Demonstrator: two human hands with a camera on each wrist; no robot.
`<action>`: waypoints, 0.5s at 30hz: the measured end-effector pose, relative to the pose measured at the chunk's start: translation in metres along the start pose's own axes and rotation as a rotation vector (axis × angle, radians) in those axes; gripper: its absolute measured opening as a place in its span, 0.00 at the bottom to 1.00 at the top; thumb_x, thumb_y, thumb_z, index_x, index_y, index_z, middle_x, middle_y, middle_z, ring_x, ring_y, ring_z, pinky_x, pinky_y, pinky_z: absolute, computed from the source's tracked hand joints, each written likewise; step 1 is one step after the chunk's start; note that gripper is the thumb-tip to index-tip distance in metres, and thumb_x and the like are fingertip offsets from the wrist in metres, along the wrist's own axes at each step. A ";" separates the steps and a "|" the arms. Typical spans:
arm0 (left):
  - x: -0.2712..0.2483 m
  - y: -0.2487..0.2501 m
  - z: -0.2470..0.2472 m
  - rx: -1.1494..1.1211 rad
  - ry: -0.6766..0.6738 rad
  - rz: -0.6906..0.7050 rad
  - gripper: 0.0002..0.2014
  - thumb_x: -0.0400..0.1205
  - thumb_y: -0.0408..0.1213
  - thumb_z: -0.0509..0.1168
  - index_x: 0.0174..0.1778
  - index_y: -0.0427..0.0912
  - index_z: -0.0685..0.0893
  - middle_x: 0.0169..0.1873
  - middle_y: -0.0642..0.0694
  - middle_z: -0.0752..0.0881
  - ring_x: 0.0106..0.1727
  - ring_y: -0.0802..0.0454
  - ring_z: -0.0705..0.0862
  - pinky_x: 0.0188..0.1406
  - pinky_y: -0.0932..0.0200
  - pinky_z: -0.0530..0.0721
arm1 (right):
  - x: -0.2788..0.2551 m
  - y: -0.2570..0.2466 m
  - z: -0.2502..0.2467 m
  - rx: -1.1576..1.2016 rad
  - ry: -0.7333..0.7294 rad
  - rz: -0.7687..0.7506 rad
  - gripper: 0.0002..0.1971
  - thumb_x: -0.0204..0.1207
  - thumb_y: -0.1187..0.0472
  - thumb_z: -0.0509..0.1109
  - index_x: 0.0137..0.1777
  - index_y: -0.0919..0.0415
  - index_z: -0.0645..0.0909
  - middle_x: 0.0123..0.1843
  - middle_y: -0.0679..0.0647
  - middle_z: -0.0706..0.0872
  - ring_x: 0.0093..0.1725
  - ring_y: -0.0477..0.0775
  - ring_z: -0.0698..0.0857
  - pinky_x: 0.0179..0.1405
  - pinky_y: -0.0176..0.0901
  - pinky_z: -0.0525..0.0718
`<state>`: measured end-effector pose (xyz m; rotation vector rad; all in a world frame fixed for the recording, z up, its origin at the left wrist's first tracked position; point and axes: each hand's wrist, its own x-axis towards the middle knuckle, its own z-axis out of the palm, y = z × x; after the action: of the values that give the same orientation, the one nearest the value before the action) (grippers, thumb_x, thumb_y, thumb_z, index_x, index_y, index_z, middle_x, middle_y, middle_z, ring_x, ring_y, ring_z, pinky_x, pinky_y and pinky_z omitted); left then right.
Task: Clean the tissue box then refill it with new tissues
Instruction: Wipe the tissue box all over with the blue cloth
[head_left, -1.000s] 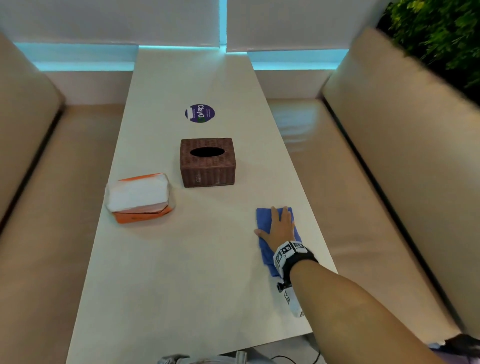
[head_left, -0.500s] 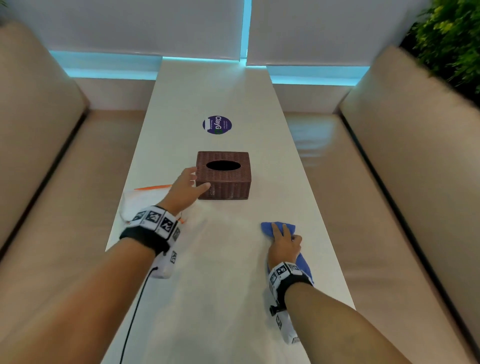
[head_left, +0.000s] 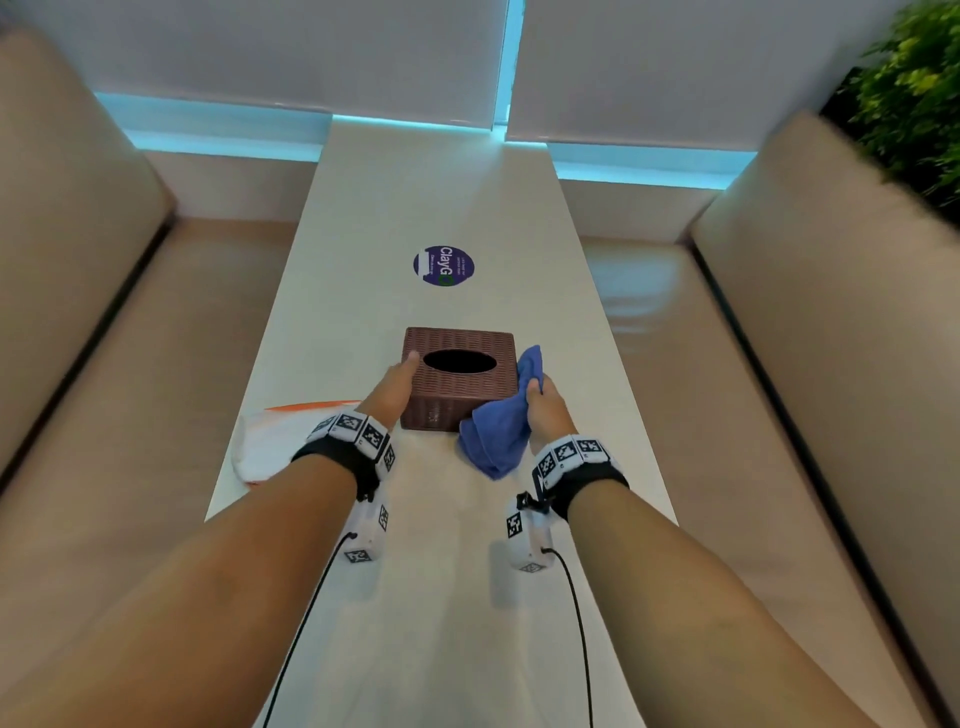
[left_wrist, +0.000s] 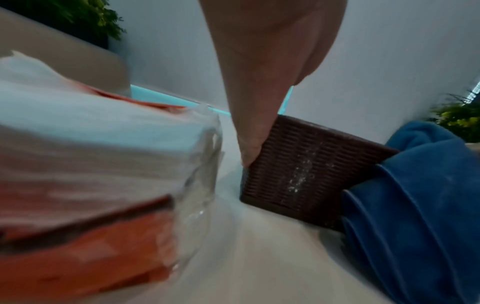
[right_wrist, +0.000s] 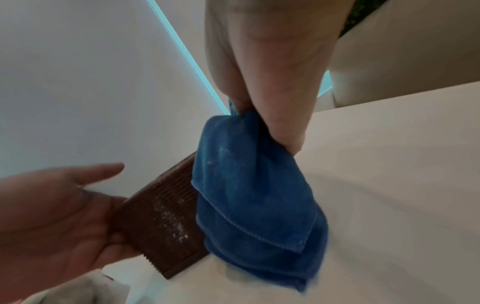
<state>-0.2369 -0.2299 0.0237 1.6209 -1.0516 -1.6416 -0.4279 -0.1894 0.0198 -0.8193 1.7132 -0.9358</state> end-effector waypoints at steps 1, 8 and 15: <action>-0.007 0.005 0.001 -0.020 -0.032 0.021 0.18 0.85 0.42 0.56 0.68 0.37 0.77 0.61 0.40 0.83 0.60 0.45 0.82 0.59 0.65 0.81 | 0.006 0.005 0.000 0.037 -0.008 0.015 0.22 0.87 0.56 0.49 0.78 0.62 0.64 0.78 0.61 0.69 0.77 0.61 0.70 0.79 0.59 0.67; -0.026 -0.012 -0.008 0.467 -0.165 0.358 0.41 0.65 0.38 0.79 0.69 0.32 0.65 0.68 0.36 0.67 0.69 0.46 0.71 0.61 0.61 0.70 | 0.009 0.009 -0.034 0.316 0.067 0.129 0.21 0.87 0.55 0.50 0.79 0.55 0.64 0.76 0.59 0.72 0.75 0.63 0.73 0.77 0.61 0.71; -0.033 -0.012 -0.003 0.359 -0.247 0.564 0.41 0.60 0.47 0.78 0.62 0.39 0.62 0.76 0.37 0.61 0.73 0.54 0.65 0.70 0.71 0.70 | -0.005 -0.002 -0.053 0.416 0.075 0.155 0.21 0.88 0.56 0.51 0.79 0.57 0.66 0.77 0.61 0.74 0.73 0.63 0.75 0.66 0.52 0.77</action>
<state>-0.2302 -0.1963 0.0309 1.1715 -1.8199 -1.3336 -0.4768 -0.1743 0.0356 -0.3772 1.5432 -1.1732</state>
